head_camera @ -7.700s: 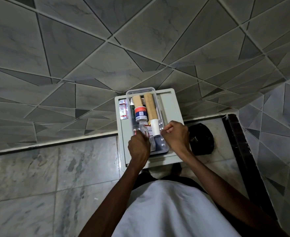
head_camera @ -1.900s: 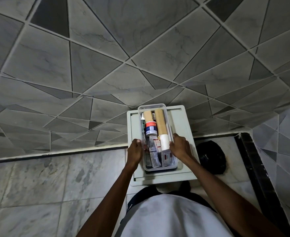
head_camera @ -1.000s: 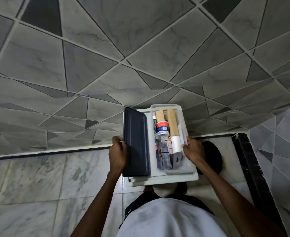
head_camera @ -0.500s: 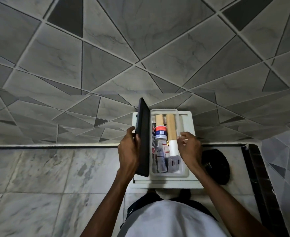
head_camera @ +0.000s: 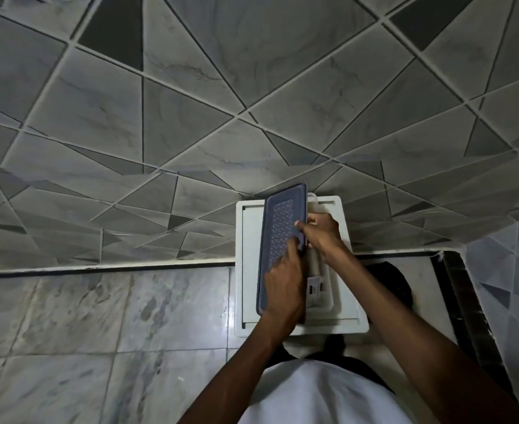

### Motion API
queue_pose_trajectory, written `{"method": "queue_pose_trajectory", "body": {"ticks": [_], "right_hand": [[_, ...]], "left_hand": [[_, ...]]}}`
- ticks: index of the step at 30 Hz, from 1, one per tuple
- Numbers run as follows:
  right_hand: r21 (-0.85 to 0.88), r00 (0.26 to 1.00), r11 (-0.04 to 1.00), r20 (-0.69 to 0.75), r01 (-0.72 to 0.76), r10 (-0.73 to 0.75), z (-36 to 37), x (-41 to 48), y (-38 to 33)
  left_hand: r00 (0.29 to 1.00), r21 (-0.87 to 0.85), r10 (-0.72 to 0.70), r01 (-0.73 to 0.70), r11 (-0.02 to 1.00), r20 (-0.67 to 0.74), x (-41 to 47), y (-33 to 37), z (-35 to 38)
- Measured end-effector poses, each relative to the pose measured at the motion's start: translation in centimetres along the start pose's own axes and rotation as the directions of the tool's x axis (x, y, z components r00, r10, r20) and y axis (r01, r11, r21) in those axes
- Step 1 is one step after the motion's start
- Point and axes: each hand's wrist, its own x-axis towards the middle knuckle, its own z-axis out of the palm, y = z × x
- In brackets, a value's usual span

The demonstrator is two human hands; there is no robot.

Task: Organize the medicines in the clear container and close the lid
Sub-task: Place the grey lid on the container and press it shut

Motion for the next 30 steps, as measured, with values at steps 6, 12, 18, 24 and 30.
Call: {"method": "queue_pose_trajectory", "body": {"ticks": [6,12,18,24,30], "right_hand": [[-0.091,1.000,0.996,0.019,0.003,-0.002,-2.5,2.5,3.2],[-0.130,0.995,0.990,-0.083,0.052,-0.063,-2.7,4.3,5.6],[-0.232,0.959,0.969,-0.244,0.087,-0.144,-2.0,5.1,5.2],[-0.289,0.963,0.957,-0.266,-0.037,-0.043,-1.7,6.5,4.8],[-0.310,0.977,0.949,-0.213,-0.056,-0.012,-2.4,7.3,4.6]], "left_hand": [[0.961,-0.239,-0.269,0.246,0.939,-0.069,3.1,-4.8,-1.0],[0.896,-0.479,-0.320,0.437,0.761,0.309,6.7,-8.8,-0.4],[0.898,-0.345,-0.321,0.417,0.841,0.301,9.1,-8.5,0.4],[0.892,-0.199,-0.298,0.378,0.904,0.339,11.7,-9.5,1.1],[0.766,-0.465,-0.335,0.612,0.639,0.549,14.0,-9.5,-0.1]]}}
